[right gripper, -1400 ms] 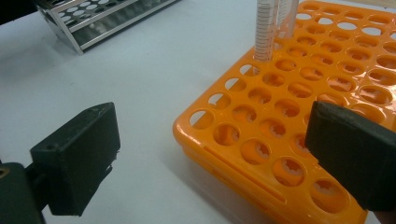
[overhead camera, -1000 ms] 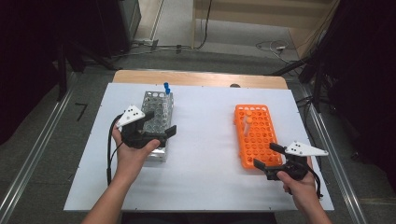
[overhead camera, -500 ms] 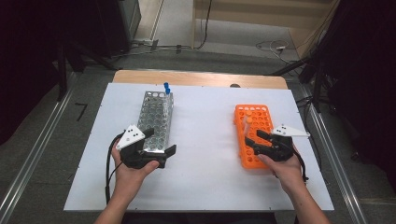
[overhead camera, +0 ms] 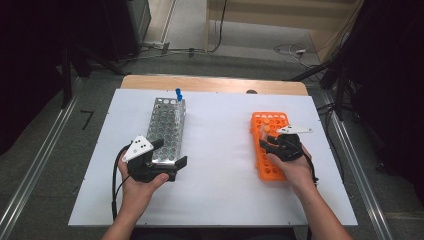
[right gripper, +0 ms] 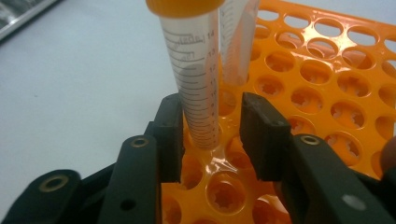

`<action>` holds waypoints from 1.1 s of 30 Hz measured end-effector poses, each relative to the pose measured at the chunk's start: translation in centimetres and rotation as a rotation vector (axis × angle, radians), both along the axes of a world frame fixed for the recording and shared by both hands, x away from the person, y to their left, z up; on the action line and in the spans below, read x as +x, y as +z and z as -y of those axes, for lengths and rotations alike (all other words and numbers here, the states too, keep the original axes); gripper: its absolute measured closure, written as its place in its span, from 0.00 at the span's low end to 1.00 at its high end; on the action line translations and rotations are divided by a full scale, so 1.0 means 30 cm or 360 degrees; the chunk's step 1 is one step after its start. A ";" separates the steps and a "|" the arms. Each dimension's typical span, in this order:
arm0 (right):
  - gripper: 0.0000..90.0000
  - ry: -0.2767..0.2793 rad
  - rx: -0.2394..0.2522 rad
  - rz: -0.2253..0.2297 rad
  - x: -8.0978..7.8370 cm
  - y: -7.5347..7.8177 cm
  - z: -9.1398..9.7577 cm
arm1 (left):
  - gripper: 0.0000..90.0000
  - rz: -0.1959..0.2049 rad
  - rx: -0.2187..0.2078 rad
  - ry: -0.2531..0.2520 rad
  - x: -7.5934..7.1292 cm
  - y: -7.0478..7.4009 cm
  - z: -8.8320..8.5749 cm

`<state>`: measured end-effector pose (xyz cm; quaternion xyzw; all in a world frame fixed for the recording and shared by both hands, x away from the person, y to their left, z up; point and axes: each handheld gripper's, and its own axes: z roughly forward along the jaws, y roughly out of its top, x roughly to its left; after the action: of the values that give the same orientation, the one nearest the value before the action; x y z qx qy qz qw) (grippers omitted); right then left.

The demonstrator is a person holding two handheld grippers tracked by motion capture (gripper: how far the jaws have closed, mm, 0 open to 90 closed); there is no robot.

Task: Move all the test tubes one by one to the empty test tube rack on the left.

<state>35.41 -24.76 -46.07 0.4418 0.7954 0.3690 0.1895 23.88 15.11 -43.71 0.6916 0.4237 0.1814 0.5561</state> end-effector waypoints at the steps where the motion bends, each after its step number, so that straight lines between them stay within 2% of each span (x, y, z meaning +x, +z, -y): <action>1: 0.68 -0.0005 -0.0003 0.0004 0.000 -0.001 -0.002 | 0.00 -0.0001 0.0003 -0.0005 -0.001 0.000 0.001; 5: 0.80 0.0011 -0.0023 0.0020 -0.005 -0.002 -0.008 | 0.00 -0.0003 0.0014 -0.0016 -0.001 -0.001 0.009; 8: 0.81 0.0025 -0.0035 0.0050 -0.011 -0.001 -0.011 | 0.00 -0.0004 0.0010 -0.0015 -0.002 -0.001 0.014; 11: 0.81 0.0021 0.0032 0.0077 -0.017 0.012 0.003 | 0.00 0.0002 0.0011 -0.0017 -0.003 0.000 0.017; 17: 0.81 0.0025 0.0104 0.0210 -0.054 0.066 0.030 | 0.00 0.0003 0.0007 -0.0037 -0.002 0.002 0.025; 22: 0.81 0.0048 0.0180 0.0257 -0.101 0.107 0.048 | 0.01 0.0011 0.0007 -0.0070 -0.006 0.008 0.040; 27: 0.81 0.0140 0.0240 0.0262 -0.154 0.116 0.038 | 0.02 0.0018 -0.0006 -0.0114 -0.011 0.016 0.059; 33: 0.81 0.0308 0.0264 0.0231 -0.201 0.101 -0.019 | 0.05 0.0019 -0.0009 -0.0197 -0.017 0.018 0.101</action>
<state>29.39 -24.18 -43.03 0.3493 0.7854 0.4809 0.1730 23.37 12.09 -43.16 0.7139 0.3771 0.1497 0.5708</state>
